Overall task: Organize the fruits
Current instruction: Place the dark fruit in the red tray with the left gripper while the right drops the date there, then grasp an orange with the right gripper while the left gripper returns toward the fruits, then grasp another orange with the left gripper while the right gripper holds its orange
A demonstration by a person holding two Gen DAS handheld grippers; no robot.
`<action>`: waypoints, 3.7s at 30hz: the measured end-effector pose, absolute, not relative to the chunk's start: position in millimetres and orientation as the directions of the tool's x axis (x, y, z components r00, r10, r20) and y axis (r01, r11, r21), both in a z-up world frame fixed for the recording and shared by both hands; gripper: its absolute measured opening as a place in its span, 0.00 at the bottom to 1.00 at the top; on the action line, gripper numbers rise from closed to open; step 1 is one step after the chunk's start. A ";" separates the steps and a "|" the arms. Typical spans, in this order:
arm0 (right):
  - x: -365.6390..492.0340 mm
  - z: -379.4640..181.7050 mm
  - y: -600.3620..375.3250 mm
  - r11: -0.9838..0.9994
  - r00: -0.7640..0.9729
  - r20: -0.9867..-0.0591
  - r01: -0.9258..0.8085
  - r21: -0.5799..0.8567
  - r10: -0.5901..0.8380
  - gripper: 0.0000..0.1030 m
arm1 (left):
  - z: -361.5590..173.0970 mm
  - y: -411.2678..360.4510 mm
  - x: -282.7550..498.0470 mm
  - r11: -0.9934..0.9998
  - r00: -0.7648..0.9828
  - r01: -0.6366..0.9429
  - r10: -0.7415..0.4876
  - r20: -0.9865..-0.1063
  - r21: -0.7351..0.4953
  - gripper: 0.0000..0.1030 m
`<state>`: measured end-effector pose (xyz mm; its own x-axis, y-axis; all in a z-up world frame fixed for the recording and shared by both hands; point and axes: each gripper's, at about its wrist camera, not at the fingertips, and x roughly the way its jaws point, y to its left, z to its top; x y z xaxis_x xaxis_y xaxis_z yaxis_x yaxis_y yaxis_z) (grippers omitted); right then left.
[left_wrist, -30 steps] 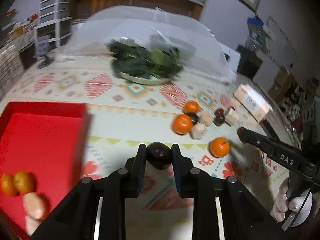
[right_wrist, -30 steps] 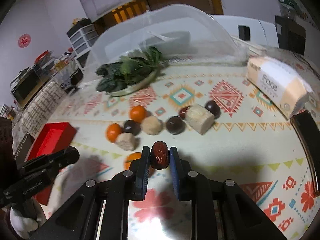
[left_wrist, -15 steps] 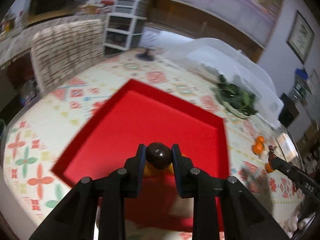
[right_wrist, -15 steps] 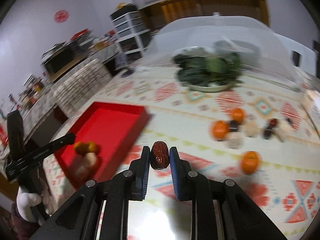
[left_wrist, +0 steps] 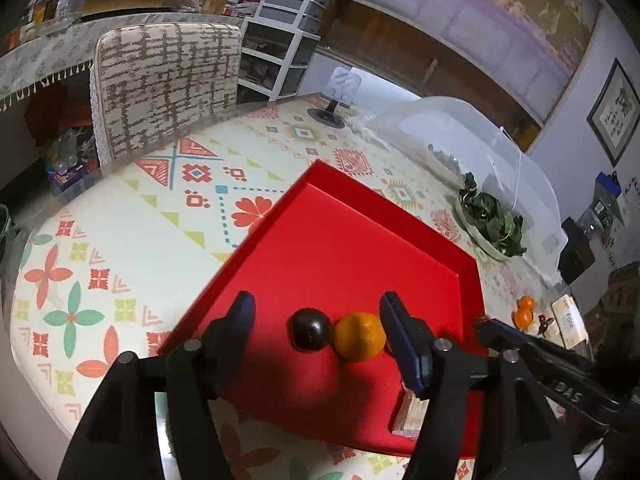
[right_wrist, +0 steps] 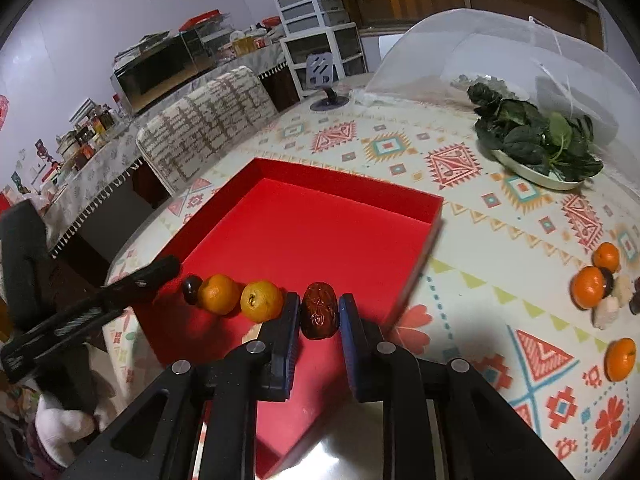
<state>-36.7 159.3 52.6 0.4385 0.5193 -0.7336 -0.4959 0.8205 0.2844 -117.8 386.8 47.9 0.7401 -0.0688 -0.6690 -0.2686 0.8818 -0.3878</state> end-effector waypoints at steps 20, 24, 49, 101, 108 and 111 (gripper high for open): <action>-33.4 64.7 91.6 0.866 0.526 -0.690 -0.348 0.359 0.497 0.46 | 56.1 325.4 -107.4 0.969 0.683 -0.145 -0.049 -0.729 -0.201 0.69; -38.3 66.0 74.5 0.866 0.540 -0.678 -0.330 0.375 0.499 0.47 | 51.8 289.8 -104.1 0.997 0.639 -0.063 -0.001 -0.769 -0.054 0.69; -42.2 42.3 -145.5 0.916 0.673 -0.691 0.050 0.398 0.264 0.58 | 83.6 197.4 -91.8 0.981 0.670 0.078 -0.184 -0.719 -0.179 0.80; -12.6 9.0 -95.1 0.930 0.576 -0.733 -0.165 0.329 0.362 0.39 | 21.7 51.8 54.5 0.917 0.536 0.330 -0.377 -0.755 -0.224 0.31; -14.5 9.2 -95.4 0.927 0.569 -0.734 -0.171 0.334 0.370 0.39 | 23.3 57.0 49.0 0.913 0.515 0.343 -0.380 -0.768 -0.221 0.38; -20.4 9.8 -94.5 0.927 0.564 -0.737 -0.182 0.328 0.372 0.39 | 25.5 63.5 43.0 0.914 0.516 0.354 -0.367 -0.774 -0.197 0.42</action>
